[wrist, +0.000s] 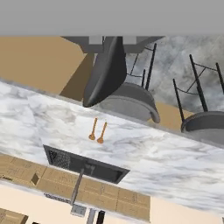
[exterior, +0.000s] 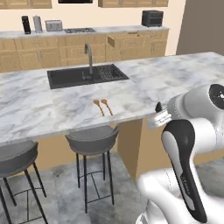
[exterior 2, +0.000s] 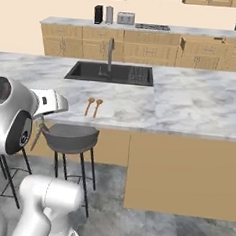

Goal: Pick up the metallic utensils from the counter and place them in the open drawer. Make sure not to pick up any wooden utensils.

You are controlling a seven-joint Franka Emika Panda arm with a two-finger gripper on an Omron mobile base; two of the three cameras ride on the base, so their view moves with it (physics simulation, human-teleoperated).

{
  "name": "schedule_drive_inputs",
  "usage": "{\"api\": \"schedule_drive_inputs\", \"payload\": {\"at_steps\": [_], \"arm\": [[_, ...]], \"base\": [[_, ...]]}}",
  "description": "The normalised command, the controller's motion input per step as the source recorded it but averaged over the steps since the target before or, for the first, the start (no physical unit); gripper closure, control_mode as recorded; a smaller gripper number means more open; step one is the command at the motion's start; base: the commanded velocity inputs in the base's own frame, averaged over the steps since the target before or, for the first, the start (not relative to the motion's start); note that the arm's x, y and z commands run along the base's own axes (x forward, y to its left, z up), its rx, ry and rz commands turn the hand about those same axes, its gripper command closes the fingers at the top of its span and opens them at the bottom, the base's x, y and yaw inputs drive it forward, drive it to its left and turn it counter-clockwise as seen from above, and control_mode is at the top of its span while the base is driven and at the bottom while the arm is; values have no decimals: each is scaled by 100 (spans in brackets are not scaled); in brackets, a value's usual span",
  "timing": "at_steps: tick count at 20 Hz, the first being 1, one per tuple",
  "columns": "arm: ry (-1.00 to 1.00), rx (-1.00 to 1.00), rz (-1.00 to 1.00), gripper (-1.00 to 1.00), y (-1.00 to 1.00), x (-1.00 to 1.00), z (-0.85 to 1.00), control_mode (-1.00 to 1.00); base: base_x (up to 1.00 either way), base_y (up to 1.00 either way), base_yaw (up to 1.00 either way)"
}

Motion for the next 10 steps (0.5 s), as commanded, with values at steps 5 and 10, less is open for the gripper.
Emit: {"api": "schedule_drive_inputs", "payload": {"at_steps": [5, 10], "arm": [[0, 0, 0, 100, 0, 0, 0, 100], [0, 0, 0, 100, 0, 0, 0, 100]], "base": [[-44, -100, -18], [-19, -100, -18]]}}
